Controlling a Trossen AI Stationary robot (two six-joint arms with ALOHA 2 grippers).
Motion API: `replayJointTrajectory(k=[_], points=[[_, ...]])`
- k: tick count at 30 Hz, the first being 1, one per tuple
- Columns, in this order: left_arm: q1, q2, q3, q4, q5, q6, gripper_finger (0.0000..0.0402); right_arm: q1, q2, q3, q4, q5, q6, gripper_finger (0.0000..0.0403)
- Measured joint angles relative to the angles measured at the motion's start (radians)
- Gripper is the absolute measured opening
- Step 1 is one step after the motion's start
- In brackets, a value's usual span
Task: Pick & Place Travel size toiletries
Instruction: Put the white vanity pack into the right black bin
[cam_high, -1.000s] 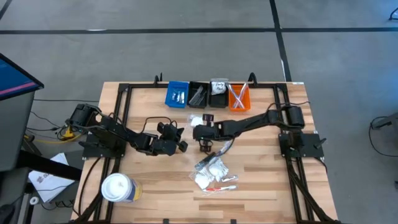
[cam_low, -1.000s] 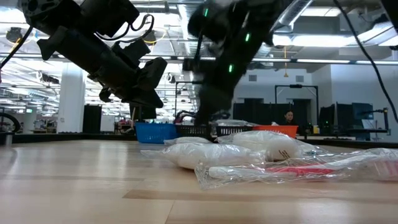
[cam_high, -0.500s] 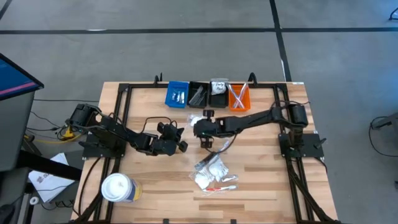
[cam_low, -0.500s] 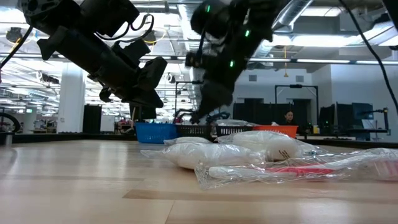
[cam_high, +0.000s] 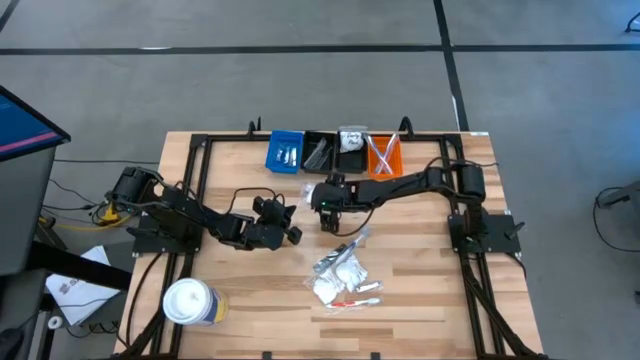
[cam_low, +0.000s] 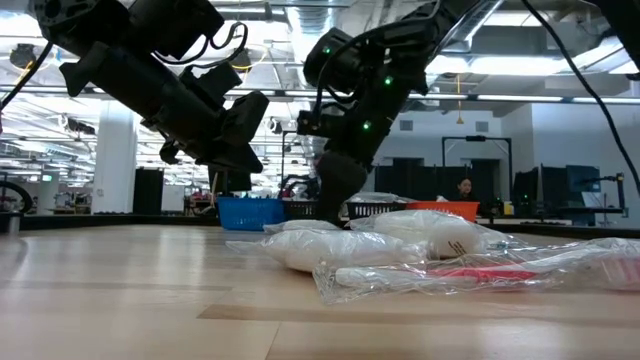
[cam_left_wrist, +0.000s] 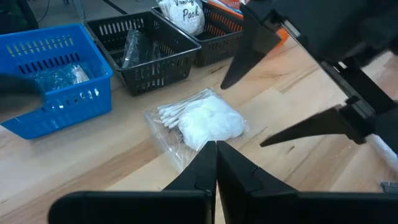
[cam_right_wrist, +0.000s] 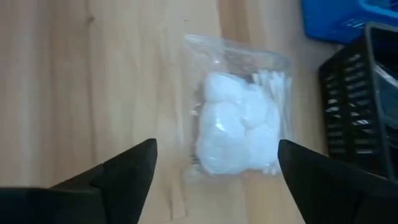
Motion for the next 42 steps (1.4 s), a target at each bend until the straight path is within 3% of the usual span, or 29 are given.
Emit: replayJointTrajectory(k=[24,33,42], points=[[0.000,0.000,0.000,0.005,0.000,0.000,0.0001,-0.047,0.016,-0.014,0.037,-0.011,0.055,0.0273],[0.000,0.000,0.000,0.008,0.000,0.000,0.0001,-0.045,0.017,-0.014,0.038,-0.011,0.089,0.0269],[0.000,0.000,0.000,0.017,0.000,0.006,0.0001,-0.037,0.104,-0.006,0.066,-0.006,0.107,0.0269]])
